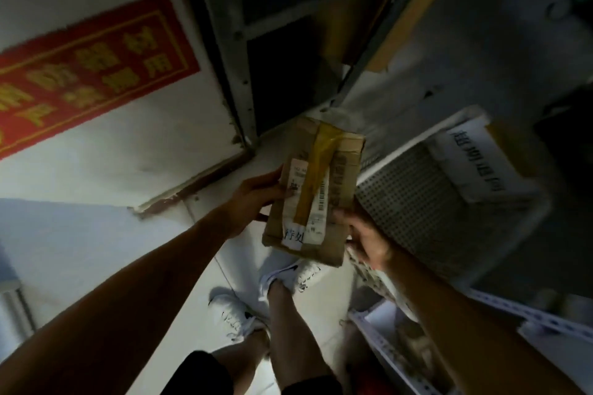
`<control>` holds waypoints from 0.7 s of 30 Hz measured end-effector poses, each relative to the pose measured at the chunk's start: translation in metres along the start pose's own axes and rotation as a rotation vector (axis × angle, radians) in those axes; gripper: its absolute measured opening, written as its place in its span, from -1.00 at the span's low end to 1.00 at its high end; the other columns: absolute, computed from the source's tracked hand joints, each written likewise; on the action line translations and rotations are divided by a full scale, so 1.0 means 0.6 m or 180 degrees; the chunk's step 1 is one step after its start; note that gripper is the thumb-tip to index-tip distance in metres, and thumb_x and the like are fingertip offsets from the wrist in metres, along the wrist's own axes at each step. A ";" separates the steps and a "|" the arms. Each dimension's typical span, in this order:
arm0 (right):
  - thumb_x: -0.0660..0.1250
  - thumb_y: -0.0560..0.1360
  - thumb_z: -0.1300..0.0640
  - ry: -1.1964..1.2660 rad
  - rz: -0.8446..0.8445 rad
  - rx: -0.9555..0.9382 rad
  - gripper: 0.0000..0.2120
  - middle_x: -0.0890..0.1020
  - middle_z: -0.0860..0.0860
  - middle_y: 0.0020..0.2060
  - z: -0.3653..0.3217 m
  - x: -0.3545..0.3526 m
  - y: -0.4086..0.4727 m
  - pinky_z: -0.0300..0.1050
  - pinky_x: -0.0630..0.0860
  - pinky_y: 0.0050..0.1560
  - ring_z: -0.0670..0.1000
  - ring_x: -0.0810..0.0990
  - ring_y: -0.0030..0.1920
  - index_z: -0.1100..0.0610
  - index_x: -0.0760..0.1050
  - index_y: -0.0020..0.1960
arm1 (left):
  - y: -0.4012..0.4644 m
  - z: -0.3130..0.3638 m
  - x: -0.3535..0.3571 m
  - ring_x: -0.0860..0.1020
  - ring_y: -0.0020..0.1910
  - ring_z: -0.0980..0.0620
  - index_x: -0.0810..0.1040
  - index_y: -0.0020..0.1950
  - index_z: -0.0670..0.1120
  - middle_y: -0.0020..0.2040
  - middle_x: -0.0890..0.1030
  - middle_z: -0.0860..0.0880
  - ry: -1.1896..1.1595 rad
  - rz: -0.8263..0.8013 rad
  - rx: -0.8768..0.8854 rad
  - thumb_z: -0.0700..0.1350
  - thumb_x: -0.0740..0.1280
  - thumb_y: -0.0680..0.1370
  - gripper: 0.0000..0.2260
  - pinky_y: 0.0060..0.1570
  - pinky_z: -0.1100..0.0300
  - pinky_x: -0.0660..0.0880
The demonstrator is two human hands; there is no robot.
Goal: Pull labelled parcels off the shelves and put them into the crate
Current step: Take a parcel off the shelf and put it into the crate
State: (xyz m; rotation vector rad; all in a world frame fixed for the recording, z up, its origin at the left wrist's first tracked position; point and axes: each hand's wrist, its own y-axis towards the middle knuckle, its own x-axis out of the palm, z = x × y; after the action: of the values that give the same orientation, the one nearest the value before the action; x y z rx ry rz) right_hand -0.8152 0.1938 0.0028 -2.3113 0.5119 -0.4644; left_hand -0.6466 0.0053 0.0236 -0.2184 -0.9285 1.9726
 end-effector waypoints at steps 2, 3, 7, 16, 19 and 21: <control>0.58 0.19 -0.34 0.0133 0.0168 -0.0083 -0.06 0.60 0.04 0.32 0.006 -0.036 -0.012 0.40 0.44 0.32 0.17 0.54 0.34 -0.06 0.38 0.48 | 0.028 0.019 0.041 0.65 0.15 -0.03 0.55 0.32 0.20 0.15 0.70 0.04 0.0172 -0.0110 -0.0007 0.07 0.44 0.41 -0.54 0.09 -0.06 0.59; 0.59 0.18 -0.35 0.0199 0.0270 -0.0105 -0.04 0.59 0.04 0.32 0.008 -0.054 -0.017 0.35 0.48 0.30 0.17 0.54 0.34 -0.06 0.38 0.48 | 0.042 0.026 0.062 0.65 0.15 -0.03 0.56 0.30 0.21 0.14 0.70 0.06 0.0267 -0.0128 -0.0017 0.05 0.44 0.43 -0.57 0.05 -0.02 0.58; 0.59 0.16 -0.36 0.0500 0.0656 -0.0245 0.02 0.61 0.03 0.27 0.015 -0.121 -0.036 -0.05 0.62 -0.07 0.11 0.61 0.20 -0.01 0.36 0.50 | 0.100 0.052 0.148 0.64 0.14 -0.01 0.56 0.20 0.27 0.03 0.71 0.16 0.0616 -0.0172 0.0014 0.05 0.43 0.46 -0.68 -0.11 0.14 0.55; 0.45 0.31 -0.36 0.1196 0.1283 -0.0439 -0.22 0.61 0.07 0.29 0.045 -0.252 -0.055 0.48 0.45 0.26 0.22 0.57 0.30 -0.16 0.37 0.47 | 0.210 0.118 0.319 0.63 0.15 0.03 0.56 0.24 0.20 0.07 0.71 0.12 0.1198 -0.0781 -0.0031 0.12 0.35 0.41 -0.61 -0.01 0.10 0.53; 0.47 0.34 -0.34 0.1466 0.1493 -0.0400 -0.26 0.63 0.06 0.28 0.061 -0.288 -0.056 0.47 0.43 0.28 0.23 0.59 0.28 -0.16 0.40 0.45 | 0.238 0.129 0.363 0.62 0.17 0.06 0.52 0.38 0.11 0.12 0.70 0.12 0.1356 -0.0980 -0.0094 0.10 0.34 0.44 -0.51 0.04 0.10 0.50; 0.48 0.34 -0.35 0.1673 0.1600 -0.0367 -0.27 0.63 0.05 0.28 0.073 -0.311 -0.053 0.46 0.44 0.28 0.23 0.59 0.28 -0.18 0.41 0.45 | 0.256 0.130 0.389 0.62 0.19 0.05 0.47 0.44 0.06 0.18 0.68 0.06 0.1455 -0.1097 -0.0148 0.09 0.36 0.50 -0.50 0.14 0.07 0.49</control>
State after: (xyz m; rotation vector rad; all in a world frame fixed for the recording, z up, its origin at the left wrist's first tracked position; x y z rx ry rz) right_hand -0.9477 0.3304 -0.0381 -2.0435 1.3613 -0.8034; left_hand -0.9188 0.1052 0.0202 -0.4800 -0.6606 1.4979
